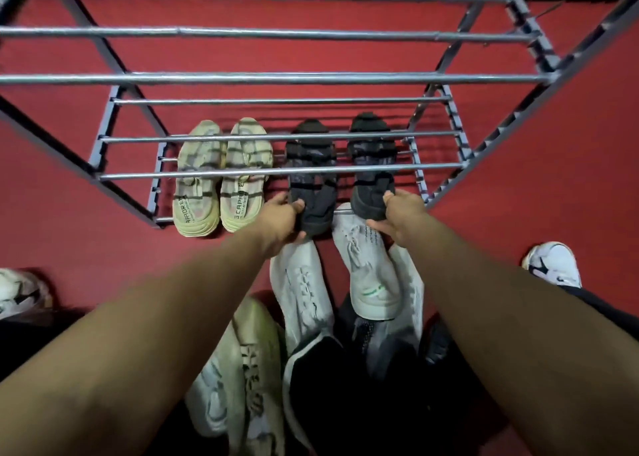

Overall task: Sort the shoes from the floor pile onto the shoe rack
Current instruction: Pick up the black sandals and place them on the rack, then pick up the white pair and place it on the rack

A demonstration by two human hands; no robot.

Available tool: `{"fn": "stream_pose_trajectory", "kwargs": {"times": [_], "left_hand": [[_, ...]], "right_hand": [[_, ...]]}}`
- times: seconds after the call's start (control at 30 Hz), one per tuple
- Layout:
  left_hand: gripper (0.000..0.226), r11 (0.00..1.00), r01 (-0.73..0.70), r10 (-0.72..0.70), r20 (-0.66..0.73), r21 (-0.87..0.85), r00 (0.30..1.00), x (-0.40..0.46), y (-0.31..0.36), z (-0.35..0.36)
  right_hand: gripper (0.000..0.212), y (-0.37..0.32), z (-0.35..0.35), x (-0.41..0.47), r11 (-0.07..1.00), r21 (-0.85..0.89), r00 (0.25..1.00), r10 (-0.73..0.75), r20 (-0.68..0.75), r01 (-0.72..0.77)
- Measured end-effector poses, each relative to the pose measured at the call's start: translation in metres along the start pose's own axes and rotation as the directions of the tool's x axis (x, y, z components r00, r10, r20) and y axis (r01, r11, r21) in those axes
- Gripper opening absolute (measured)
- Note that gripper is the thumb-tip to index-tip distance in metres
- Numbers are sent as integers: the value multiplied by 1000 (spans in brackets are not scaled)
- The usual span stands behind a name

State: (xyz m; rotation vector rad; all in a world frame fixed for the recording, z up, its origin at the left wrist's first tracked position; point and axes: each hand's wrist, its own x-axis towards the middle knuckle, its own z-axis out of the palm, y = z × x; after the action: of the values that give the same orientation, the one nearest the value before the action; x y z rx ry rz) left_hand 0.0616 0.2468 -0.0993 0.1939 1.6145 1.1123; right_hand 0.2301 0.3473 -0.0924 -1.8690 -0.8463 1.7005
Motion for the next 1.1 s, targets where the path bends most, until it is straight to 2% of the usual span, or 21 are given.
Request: {"fn": "stream_pose_trajectory", "kwargs": {"times": [0.13,0.23,0.33,0.37,0.4,0.47,0.5,0.57,0.63,0.7,0.77,0.8,0.83,0.93,1.1], "left_hand": [[13,996,56,-52,-59,67,997,42,6,20],[22,987,89,-82,-59,133,995,58,3,28],[30,960,106,-99,-38,259,994,66,-2,29],[32,933,74,-65,-37,352,997,68,-3,28],[36,865,16,2,-34,502,999,69,-3,25],[47,660,-57,128,-38,749,991,64,-1,19],[52,600,-60,164,-50,798,985,58,0,16],[54,563,-85,227,-55,822,972,42,-1,11],[42,596,-152,226,18,788,974,19,-6,6],[32,747,-148,134,70,648,988,-9,-10,2],[32,857,-52,32,48,513,998,-38,-16,-3],[31,871,-33,19,35,490,999,-52,-20,-8],[30,874,-37,23,34,484,999,-66,-24,-13],[25,860,-72,65,31,505,997,-107,-40,-27],[25,882,-99,80,60,461,995,-157,-61,-38]], "right_hand": [[24,-3,2,32,998,-67,1000,-6,1,6],[22,7,4,45,990,-137,999,27,39,-21],[13,14,3,50,940,-341,999,-14,46,29],[15,15,3,50,907,-416,998,-44,40,57],[21,15,3,50,869,-488,996,-74,40,84],[36,16,3,46,795,-594,993,-106,58,120],[43,16,1,42,759,-638,991,-121,62,133],[49,17,-4,26,647,-737,975,-209,76,196],[41,22,-9,3,530,-797,946,-288,151,289],[50,32,-13,-32,449,-834,943,-233,236,319],[62,51,-15,-67,238,-915,943,-149,297,326],[63,62,-14,-85,115,-938,940,-144,310,327],[58,74,-14,-101,40,-946,935,-171,310,321],[40,97,-20,-137,-35,-956,910,-300,287,290],[34,96,-42,-179,-7,-945,886,-346,308,326]]}}
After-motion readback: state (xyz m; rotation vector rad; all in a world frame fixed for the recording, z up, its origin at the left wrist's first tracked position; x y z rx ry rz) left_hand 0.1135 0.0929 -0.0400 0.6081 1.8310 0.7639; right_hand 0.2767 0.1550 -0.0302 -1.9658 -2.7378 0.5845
